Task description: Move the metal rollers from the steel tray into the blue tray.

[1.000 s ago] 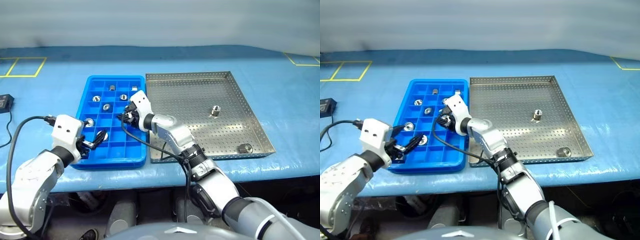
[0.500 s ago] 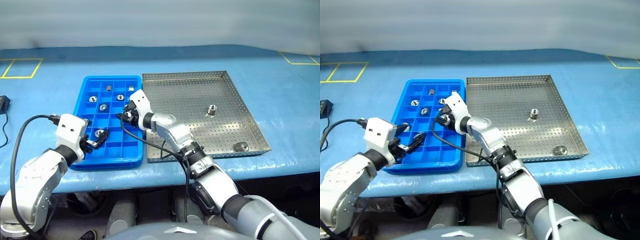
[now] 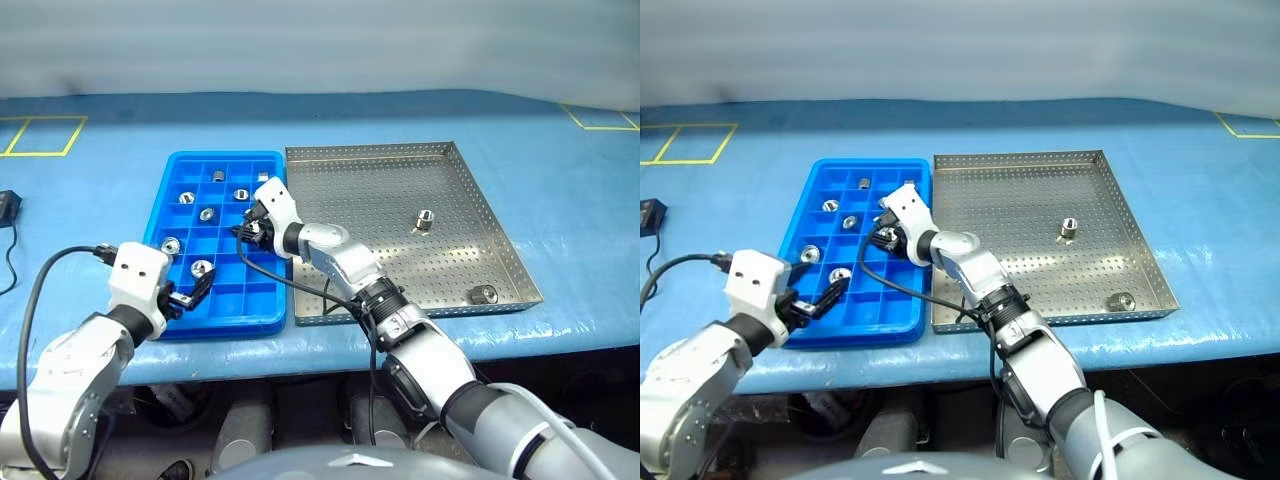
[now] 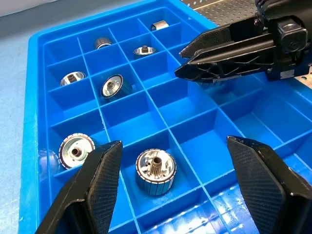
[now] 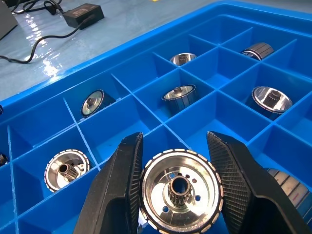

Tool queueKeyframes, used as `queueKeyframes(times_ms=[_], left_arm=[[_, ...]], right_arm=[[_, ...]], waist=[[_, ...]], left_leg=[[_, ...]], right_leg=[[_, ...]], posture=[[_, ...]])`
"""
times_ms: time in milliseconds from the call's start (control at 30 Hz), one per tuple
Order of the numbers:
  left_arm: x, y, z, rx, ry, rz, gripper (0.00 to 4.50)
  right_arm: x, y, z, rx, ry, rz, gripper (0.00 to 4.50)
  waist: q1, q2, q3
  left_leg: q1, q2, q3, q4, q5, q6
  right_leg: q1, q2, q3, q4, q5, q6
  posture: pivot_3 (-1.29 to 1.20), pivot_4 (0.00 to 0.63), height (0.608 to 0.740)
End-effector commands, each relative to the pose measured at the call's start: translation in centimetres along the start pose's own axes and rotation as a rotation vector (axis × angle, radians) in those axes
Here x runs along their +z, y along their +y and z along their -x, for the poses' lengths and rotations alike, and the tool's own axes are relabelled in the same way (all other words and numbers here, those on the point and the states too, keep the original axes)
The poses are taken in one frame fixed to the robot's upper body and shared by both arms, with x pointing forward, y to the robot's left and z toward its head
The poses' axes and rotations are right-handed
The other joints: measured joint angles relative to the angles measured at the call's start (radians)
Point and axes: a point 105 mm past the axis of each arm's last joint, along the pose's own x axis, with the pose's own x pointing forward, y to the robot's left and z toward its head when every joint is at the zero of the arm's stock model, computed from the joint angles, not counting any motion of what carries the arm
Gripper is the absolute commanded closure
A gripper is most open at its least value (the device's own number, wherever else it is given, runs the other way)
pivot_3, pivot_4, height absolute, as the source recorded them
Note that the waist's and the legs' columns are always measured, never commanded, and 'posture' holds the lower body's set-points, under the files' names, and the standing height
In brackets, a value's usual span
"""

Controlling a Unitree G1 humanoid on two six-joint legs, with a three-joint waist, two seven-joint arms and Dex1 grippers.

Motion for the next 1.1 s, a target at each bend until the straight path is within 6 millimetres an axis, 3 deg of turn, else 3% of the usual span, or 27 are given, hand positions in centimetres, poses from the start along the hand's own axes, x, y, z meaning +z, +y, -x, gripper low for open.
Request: queueKeyframes(times_ms=[33,600,767,867,933,1033,1100], left_arm=[[1.1,-0.3,0.5,0.009,-0.05,-0.018,0.75],[0.2,-0.8,0.8,0.031,-0.033,0.015,0.75],[0.1,-0.9,0.7,0.03,-0.034,0.02,0.75],[0.1,-0.7,0.6,0.038,-0.032,0.022,0.75],[0.1,-0.6,0.4,0.038,-0.031,0.023,0.75],[0.3,-0.8,0.0,0.022,-0.043,0.023,0.75],[1.2,-1.3,-0.9,-0.011,-0.083,0.028,0.75]], right_arm=[[3.6,4.6,-2.4,0.122,-0.087,0.028,2.79],[3.0,4.7,-2.9,0.134,-0.053,0.045,2.79],[1.9,4.1,-2.9,0.113,-0.005,0.048,2.79],[1.6,4.0,-2.9,0.111,-0.001,0.046,1.79],[2.8,4.2,-2.6,0.117,-0.074,0.014,1.17],[4.4,3.9,-1.9,0.107,-0.156,-0.01,1.17],[6.3,2.1,-0.2,0.039,-0.246,-0.051,1.17]], waist=[[0.0,0.0,0.0],[0.039,0.0,0.0],[0.04,0.0,0.0],[0.04,0.0,0.0],[0.041,0.0,0.0],[0.039,0.0,0.0],[0.04,0.0,0.0]], left_leg=[[0.0,0.0,0.0,0.0,0.0,0.0],[0.0,0.0,0.0,-0.007,0.001,-0.002],[0.0,-0.001,0.001,-0.008,0.001,-0.002],[0.002,-0.001,0.001,-0.008,0.001,-0.002],[0.002,-0.001,0.0,-0.008,0.001,-0.003],[0.001,-0.001,0.001,-0.008,0.002,-0.003],[0.0,-0.001,0.0,-0.009,0.002,-0.003]], right_leg=[[0.0,0.0,0.0,0.0,0.0,0.0],[-0.002,0.001,0.0,-0.002,-0.001,-0.004],[-0.002,0.001,0.0,-0.002,-0.002,-0.003],[-0.001,0.001,0.0,-0.002,-0.002,-0.003],[-0.001,0.001,-0.001,-0.002,-0.002,-0.003],[-0.001,0.001,0.0,-0.002,-0.002,-0.003],[-0.001,0.001,-0.001,-0.002,-0.002,-0.003]], posture=[[0.07,0.15,0.74],[0.11,0.15,0.74],[0.1,0.15,0.74],[0.1,0.15,0.74],[0.08,0.15,0.74],[0.06,0.15,0.74],[0.03,0.15,0.74]])
